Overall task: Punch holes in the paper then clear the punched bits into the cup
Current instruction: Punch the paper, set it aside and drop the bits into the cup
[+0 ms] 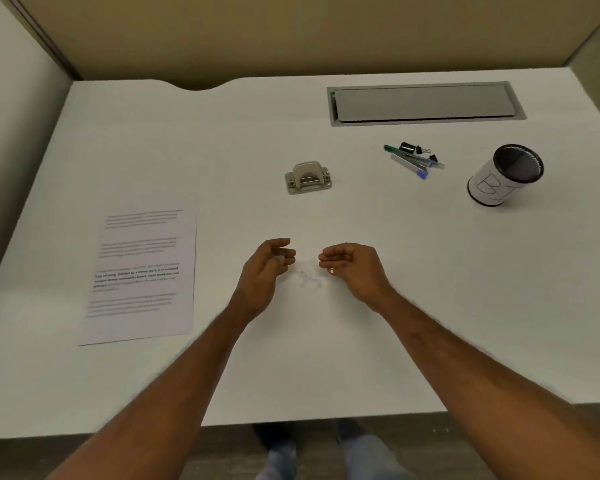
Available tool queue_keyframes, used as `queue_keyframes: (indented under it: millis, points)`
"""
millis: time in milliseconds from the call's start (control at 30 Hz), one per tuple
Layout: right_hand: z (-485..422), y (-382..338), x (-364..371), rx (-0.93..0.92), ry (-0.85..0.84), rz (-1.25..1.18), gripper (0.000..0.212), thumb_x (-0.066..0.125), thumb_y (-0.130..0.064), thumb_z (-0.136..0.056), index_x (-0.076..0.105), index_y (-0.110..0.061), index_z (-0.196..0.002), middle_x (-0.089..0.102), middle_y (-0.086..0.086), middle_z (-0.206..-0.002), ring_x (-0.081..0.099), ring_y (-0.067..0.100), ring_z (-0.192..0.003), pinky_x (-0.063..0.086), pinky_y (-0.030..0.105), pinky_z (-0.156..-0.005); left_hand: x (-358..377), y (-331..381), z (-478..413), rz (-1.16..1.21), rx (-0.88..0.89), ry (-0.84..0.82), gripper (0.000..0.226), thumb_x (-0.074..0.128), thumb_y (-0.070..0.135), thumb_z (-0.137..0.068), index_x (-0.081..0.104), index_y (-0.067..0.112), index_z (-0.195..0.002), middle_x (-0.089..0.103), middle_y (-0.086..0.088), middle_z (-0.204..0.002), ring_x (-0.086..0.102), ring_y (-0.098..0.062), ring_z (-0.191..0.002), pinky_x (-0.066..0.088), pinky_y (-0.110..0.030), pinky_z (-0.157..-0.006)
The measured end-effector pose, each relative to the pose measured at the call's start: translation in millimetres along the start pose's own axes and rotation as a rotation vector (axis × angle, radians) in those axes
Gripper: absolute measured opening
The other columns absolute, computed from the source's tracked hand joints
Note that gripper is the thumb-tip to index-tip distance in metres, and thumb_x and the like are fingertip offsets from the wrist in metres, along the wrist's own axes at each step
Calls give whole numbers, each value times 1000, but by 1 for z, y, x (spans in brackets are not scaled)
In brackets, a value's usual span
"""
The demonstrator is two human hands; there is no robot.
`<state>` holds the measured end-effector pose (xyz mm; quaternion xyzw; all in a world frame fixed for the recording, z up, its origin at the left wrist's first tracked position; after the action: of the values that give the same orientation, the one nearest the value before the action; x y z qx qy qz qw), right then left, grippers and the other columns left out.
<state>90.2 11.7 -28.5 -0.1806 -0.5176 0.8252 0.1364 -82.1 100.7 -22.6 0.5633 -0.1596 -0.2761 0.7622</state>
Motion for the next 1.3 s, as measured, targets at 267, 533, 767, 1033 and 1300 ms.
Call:
queue_keyframes:
  millis: [267, 533, 767, 1033, 1300]
  points:
    - [-1, 1, 19, -113, 136, 265, 23, 71, 6, -73, 71, -6, -93, 72, 3, -88, 66, 3, -74, 53, 12, -73, -21, -22, 14, -222, 36, 23, 39, 43, 17, -93, 53, 19, -131, 65, 1, -120, 61, -10, -113, 47, -25, -99]
    - [8, 12, -4, -90, 156, 341, 19, 64, 4, -82, 72, -9, -94, 74, 1, -91, 70, 10, -84, 56, 28, -85, -22, -29, 15, -317, 93, -28, 41, 45, 0, -95, 49, 11, -134, 61, -3, -127, 58, -9, -115, 39, -1, -88]
    - [5, -1, 15, -289, 130, 519, 22, 64, 3, -80, 70, -11, -96, 72, -2, -96, 68, 9, -90, 56, 32, -86, -13, -23, 10, -425, 127, -78, 46, 46, -2, -91, 49, 12, -135, 59, 0, -131, 56, -8, -117, 41, -8, -97]
    - [21, 22, 3, -299, 98, 529, 49, 52, -1, -90, 50, -15, -138, 52, -3, -141, 44, 10, -134, 31, 31, -116, 4, -30, 20, -774, 273, -167, 66, 49, 9, -92, 25, 14, -153, 30, -1, -158, 22, -14, -147, 13, -36, -122]
    - [18, 40, 51, -397, -98, 1000, 79, 48, -44, -95, 9, -8, -153, -2, 6, -162, -7, 17, -150, -1, 37, -123, 1, -33, 24, -761, 289, -140, 67, 48, 10, -95, 17, 9, -155, 21, -4, -161, 18, -12, -149, 2, -25, -121]
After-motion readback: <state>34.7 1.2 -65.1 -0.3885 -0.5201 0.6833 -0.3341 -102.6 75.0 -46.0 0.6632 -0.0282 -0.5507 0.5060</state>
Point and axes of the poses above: each hand's wrist, its own z-axis away from the middle knuckle, its own x-axis out of the palm, y = z × x, the point moved 6 cm from there along -z, towards the middle knuckle
